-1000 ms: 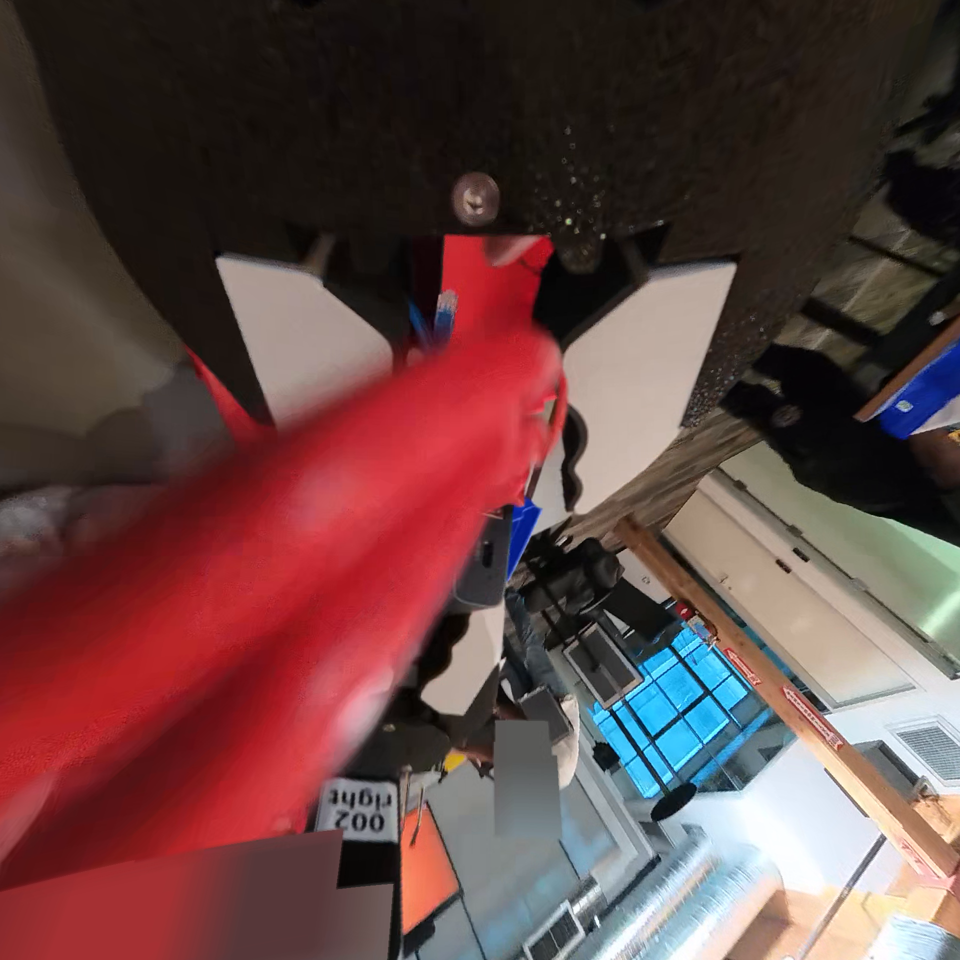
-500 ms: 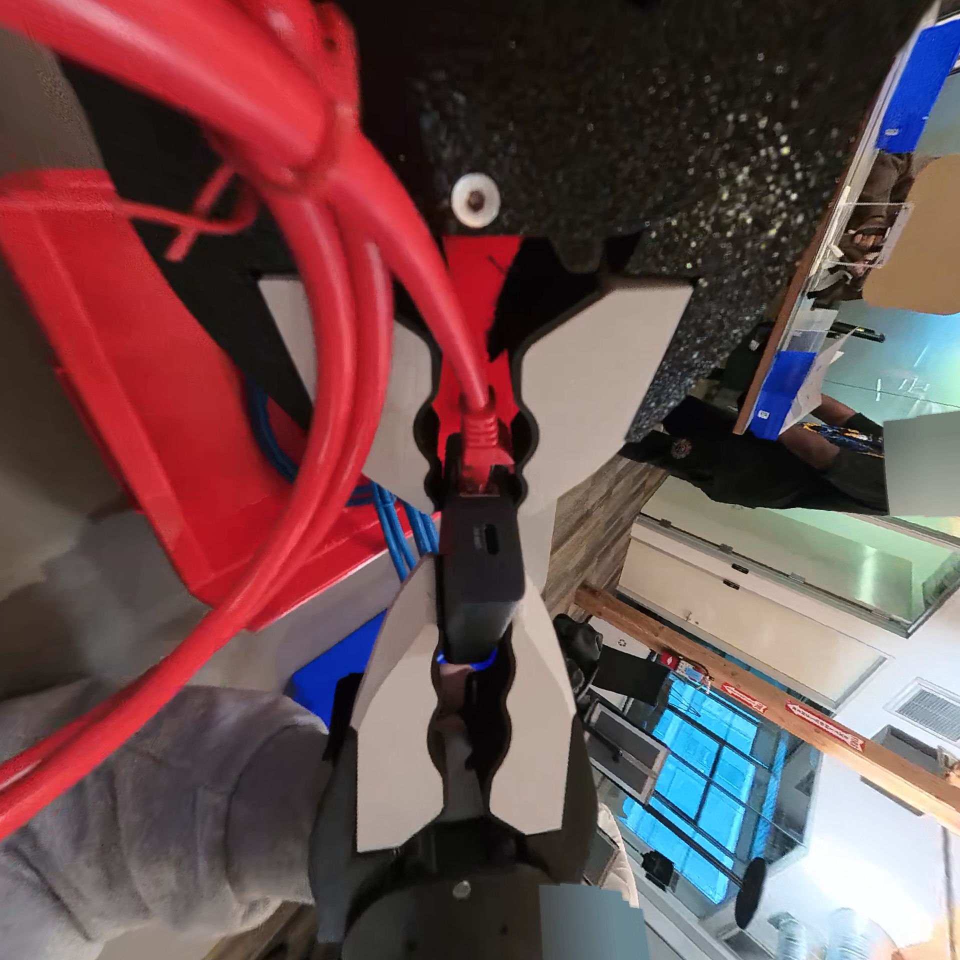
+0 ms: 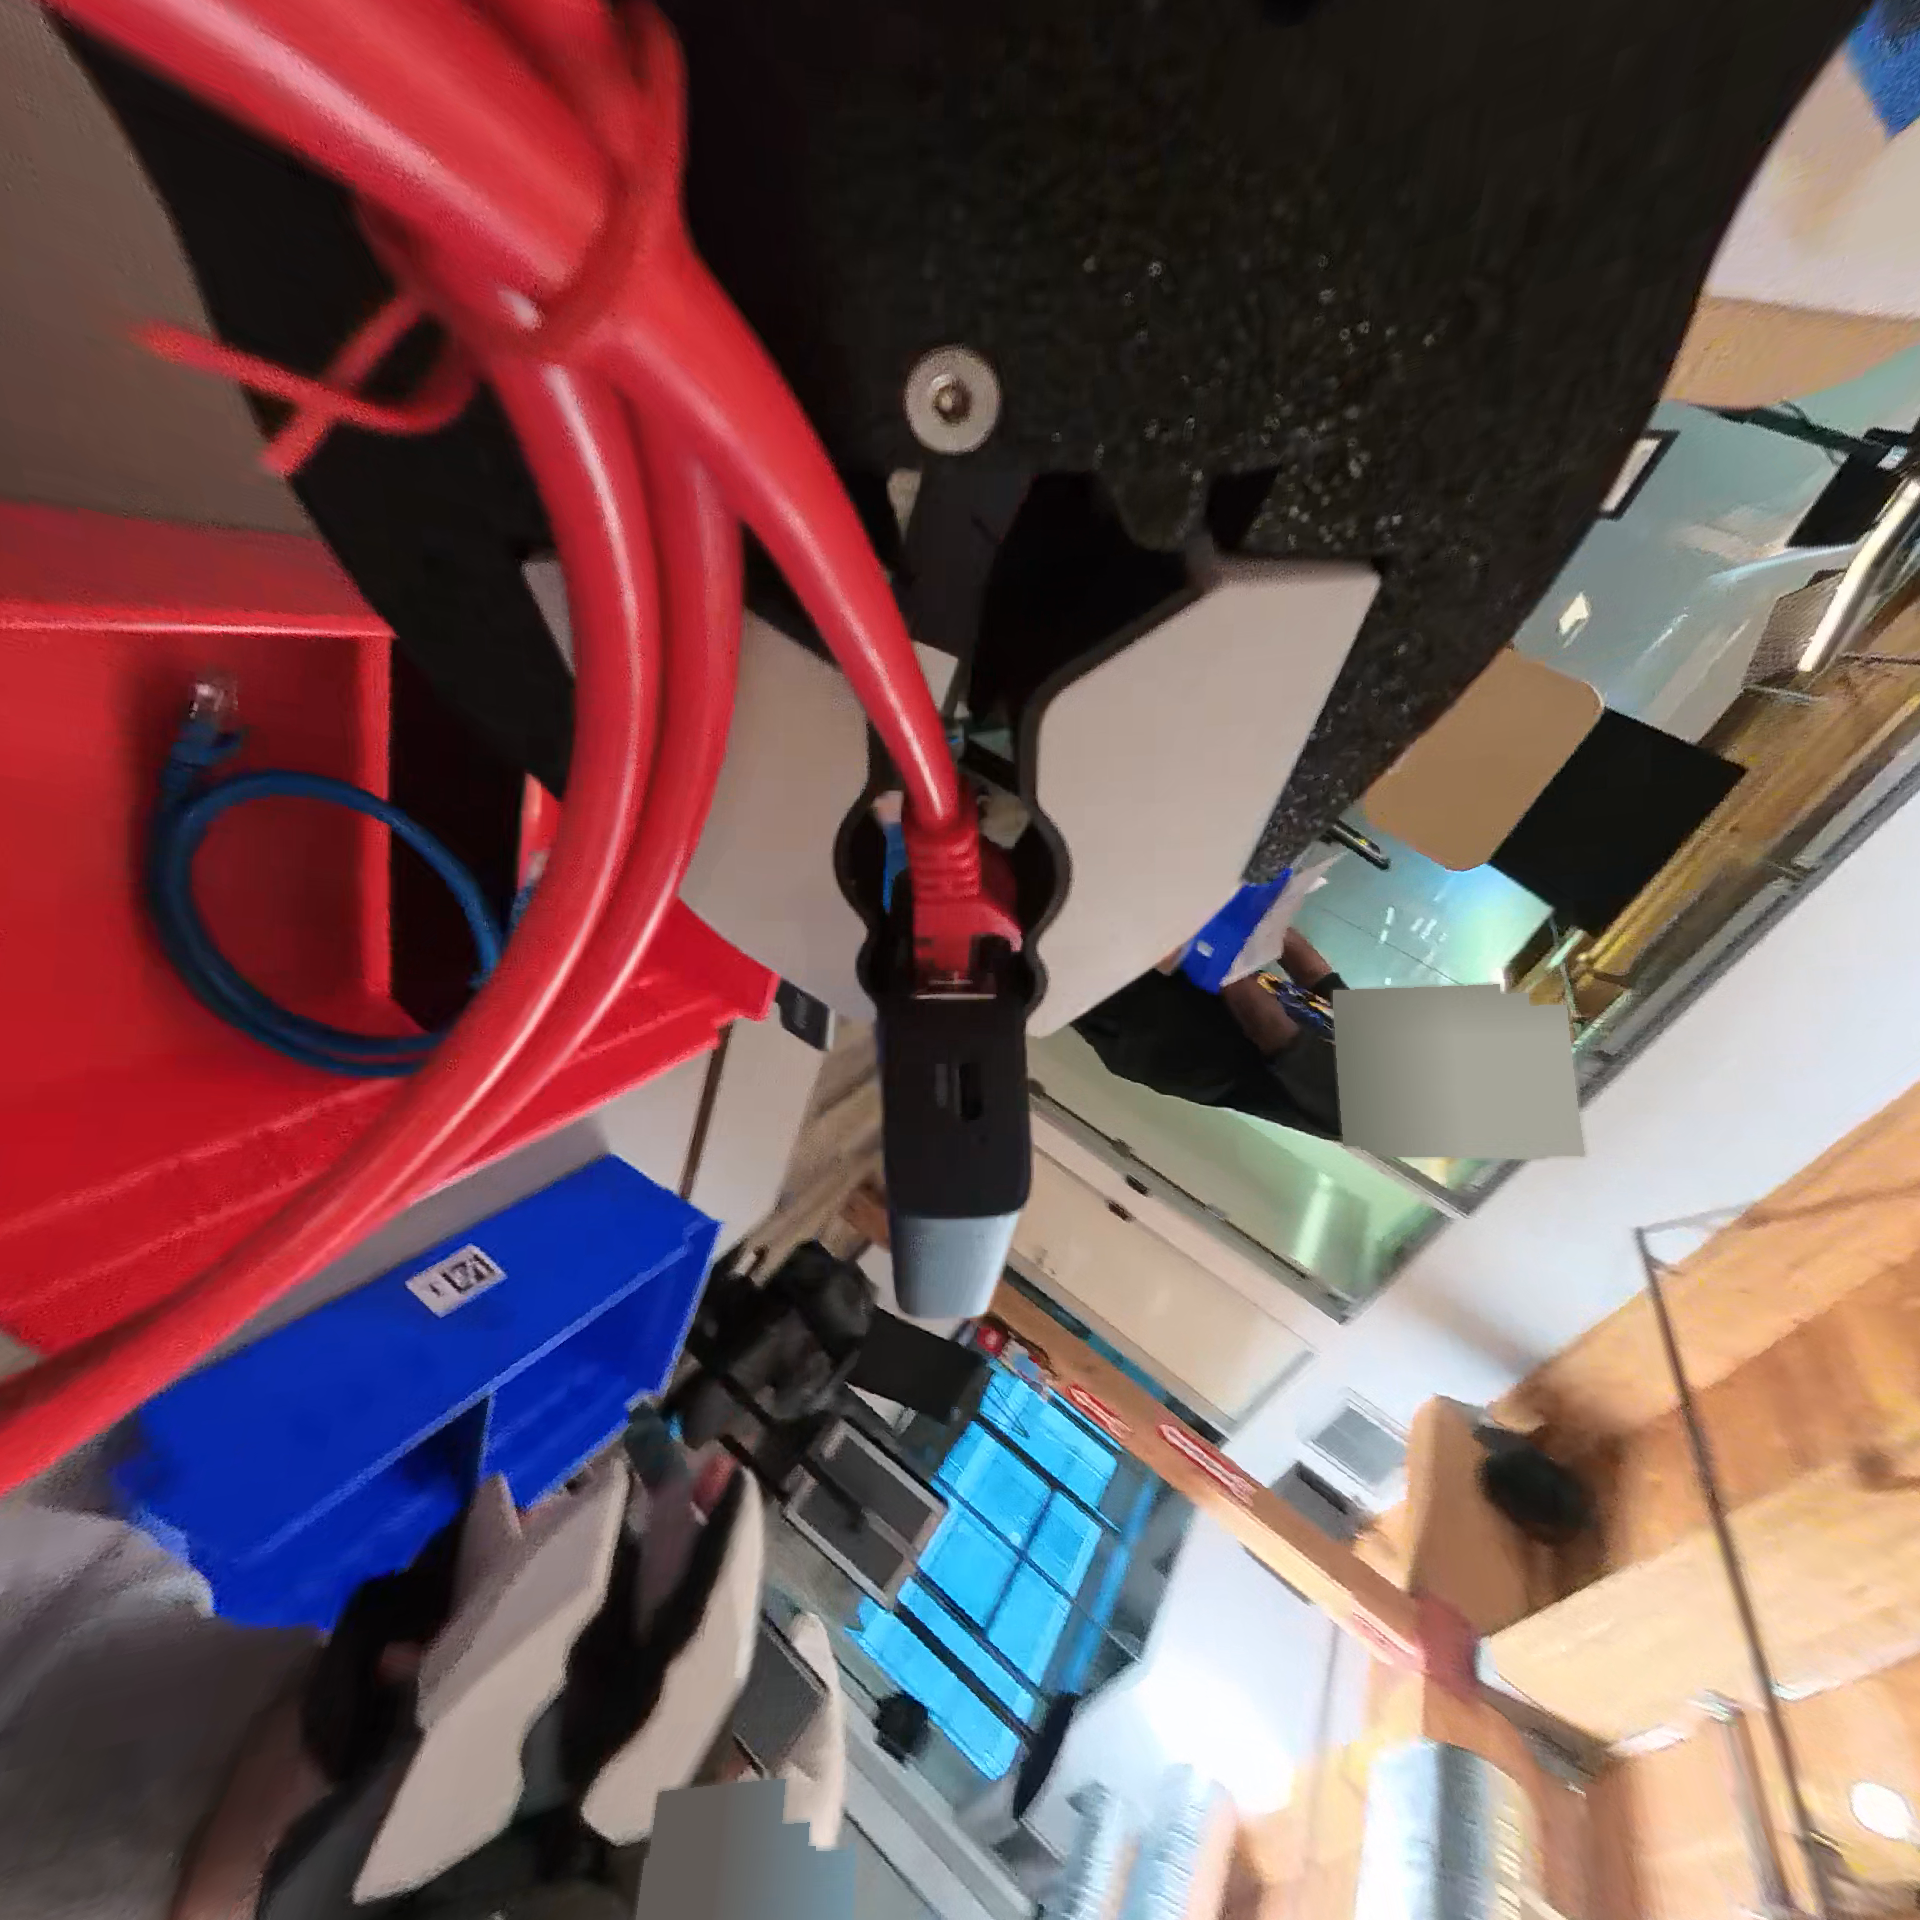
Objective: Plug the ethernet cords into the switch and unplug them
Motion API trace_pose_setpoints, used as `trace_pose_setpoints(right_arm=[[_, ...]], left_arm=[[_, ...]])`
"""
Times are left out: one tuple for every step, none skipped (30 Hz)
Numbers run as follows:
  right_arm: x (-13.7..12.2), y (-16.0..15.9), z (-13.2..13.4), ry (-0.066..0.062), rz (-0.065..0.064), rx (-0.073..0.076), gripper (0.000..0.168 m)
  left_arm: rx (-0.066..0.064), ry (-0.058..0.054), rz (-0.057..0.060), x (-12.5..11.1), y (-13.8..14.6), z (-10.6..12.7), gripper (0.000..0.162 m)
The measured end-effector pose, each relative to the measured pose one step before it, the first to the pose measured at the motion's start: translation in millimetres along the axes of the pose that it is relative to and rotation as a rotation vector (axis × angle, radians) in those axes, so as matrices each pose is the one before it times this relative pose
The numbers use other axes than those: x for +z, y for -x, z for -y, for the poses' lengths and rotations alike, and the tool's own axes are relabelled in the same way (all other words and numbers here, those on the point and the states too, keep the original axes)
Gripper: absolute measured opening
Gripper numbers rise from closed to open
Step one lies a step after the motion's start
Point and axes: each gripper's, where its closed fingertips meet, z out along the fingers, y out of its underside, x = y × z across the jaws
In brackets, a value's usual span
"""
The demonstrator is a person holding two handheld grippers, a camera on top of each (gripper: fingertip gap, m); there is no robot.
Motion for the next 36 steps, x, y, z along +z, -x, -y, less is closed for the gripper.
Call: trace_pose_setpoints(right_arm=[[-1.24,-0.54,-4.39,0.0218,0.0061,0.0141,0.027],[0.20,1.19,-6.38,0.0323,0.0169,0.0182,0.027],[1.91,2.97,-8.55,0.0431,0.0265,0.0210,0.027],[4.11,4.24,-11.09,0.0560,0.0328,0.0184,0.028],[6.44,4.59,-13.20,0.0673,0.0315,0.0147,0.029],[8.73,4.68,-14.92,0.0765,0.0295,0.0133,0.030],[10.51,4.15,-14.79,0.0765,0.0231,0.0134,0.031],[11.36,4.48,-13.23,0.0700,0.0226,0.0161,0.032],[10.72,5.11,-10.57,0.0584,0.0235,0.0155,0.035],[8.85,3.94,-7.27,0.0437,0.0109,0.0045,0.036],[6.53,3.26,-4.60,0.0339,-0.0011,-0.0074,0.036],[4.45,4.13,-2.54,0.0258,-0.0006,-0.0127,0.036],[2.96,4.34,-0.65,0.0152,-0.0012,-0.0096,0.036],[2.38,2.23,-0.04,0.0115,-0.0124,-0.0044,0.036],[2.10,-1.81,0.02,0.0084,-0.0318,0.0030,0.036],[2.25,-6.71,-0.90,0.0127,-0.0514,0.0203,0.034],[2.98,-9.00,-2.65,0.0223,-0.0520,0.0352,0.033],[3.64,-5.89,-3.35,0.0260,-0.0193,0.0377,0.032],[4.12,-0.93,-2.60,0.0209,0.0238,0.0410,0.032],[4.32,2.51,-1.30,0.0142,0.0568,0.0512,0.032],[4.07,3.09,-0.12,0.0092,0.0685,0.0585,0.033],[4.02,0.99,-0.91,0.0179,0.0561,0.0587,0.033],[3.82,-2.64,-2.45,0.0312,0.0318,0.0519,0.034],[3.58,-4.52,-3.88,0.0415,0.0172,0.0389,0.034],[3.30,-2.82,-3.22,0.0360,0.0246,0.0253,0.035],[3.24,-1.40,-2.22,0.0284,0.0303,0.0308,0.035],[2.65,1.10,-0.51,0.0210,0.0459,0.0380,0.035],[1.96,3.51,0.78,0.0127,0.0570,0.0335,0.036],[2.24,2.77,0.04,0.0166,0.0472,0.0276,0.036],[2.72,1.80,-0.42,0.0195,0.0347,0.0174,0.036],[3.24,-0.06,-1.08,0.0203,0.0177,0.0122,0.036],[3.66,-0.28,-1.78,0.0245,0.0134,0.0074,0.034],[3.35,2.06,-1.56,0.0206,0.0235,-0.0025,0.030],[1.42,2.53,0.37,0.0039,0.0185,-0.0125,0.022],[-0.42,4.06,1.54,-0.0074,0.0174,-0.0147,0.016],[-1.61,0.85,1.30,-0.0111,-0.0184,-0.0246,0.015]], left_arm=[[-0.0106,-0.0224,0.0168,-5.85,4.26,2.95,0.020],[-0.0099,-0.0186,0.0112,-5.08,3.24,2.78,0.019],[-0.0030,-0.0116,0.0105,-4.36,2.69,2.13,0.020],[0.0020,-0.0047,0.0103,-3.51,2.22,1.32,0.019],[-0.0002,-0.0031,0.0057,-2.89,1.40,0.97,0.019],[0.0004,-0.0052,0.0014,-2.23,0.68,1.09,0.019],[0.0039,-0.0048,0.0015,-1.66,0.47,1.04,0.019],[0.0059,0.0004,0.0049,-1.61,0.83,0.26,0.019],[0.0051,0.0065,0.0084,-1.59,1.60,-0.60,0.019],[0.0065,0.0083,0.0106,-1.89,1.80,-1.06,0.019],[0.0063,0.0079,0.0109,-2.19,1.99,-1.29,0.019],[0.0035,0.0072,0.0097,-2.59,2.09,-1.19,0.019],[0.0017,0.0042,0.0100,-2.81,2.26,-0.85,0.019],[-0.0007,-0.0008,0.0095,-3.13,2.26,-0.32,0.019],[-0.0040,-0.0069,0.0083,-3.12,2.00,0.47,0.019],[-0.0043,-0.0122,0.0084,-3.24,2.08,1.29,0.019],[-0.0047,-0.0154,0.0074,-3.11,1.73,1.74,0.019],[-0.0060,-0.0164,0.0040,-3.19,1.35,1.83,0.019],[-0.0064,-0.0159,0.0004,-3.11,0.95,1.87,0.019],[-0.0052,-0.0147,-0.0007,-3.04,0.76,1.89,0.019],[-0.0044,-0.0134,0.0000,-2.88,0.80,1.84,0.019],[-0.0035,-0.0126,0.0019,-2.62,0.90,1.75,0.019],[-0.0034,-0.0120,0.0024,-2.45,1.07,1.69,0.019],[-0.0038,-0.0112,0.0019,-2.10,0.79,1.53,0.019],[-0.0032,-0.0096,0.0015,-1.88,0.81,1.35,0.019],[-0.0027,-0.0075,0.0011,-1.45,0.75,0.89,0.019],[-0.0025,-0.0051,-0.0005,-1.13,0.37,0.44,0.020],[-0.0018,-0.0031,-0.0019,-0.85,0.12,0.13,0.019],[-0.0015,-0.0016,-0.0019,-0.42,0.02,-0.34,0.019],[-0.0018,-0.0006,-0.0010,-0.16,0.14,-0.48,0.019],[-0.0023,0.0003,-0.0021,0.15,-0.22,-0.55,0.020],[-0.0014,0.0014,-0.0038,0.47,-0.49,-0.58,0.019],[0.0004,0.0030,-0.0026,0.72,-0.46,-0.78,0.020],[0.0012,0.0042,-0.0016,0.86,-0.39,-0.74,0.020],[0.0019,0.0048,-0.0030,0.89,-0.65,-0.68,0.020],[0.0017,0.0047,-0.0041,1.00,-0.87,-0.47,0.020]])
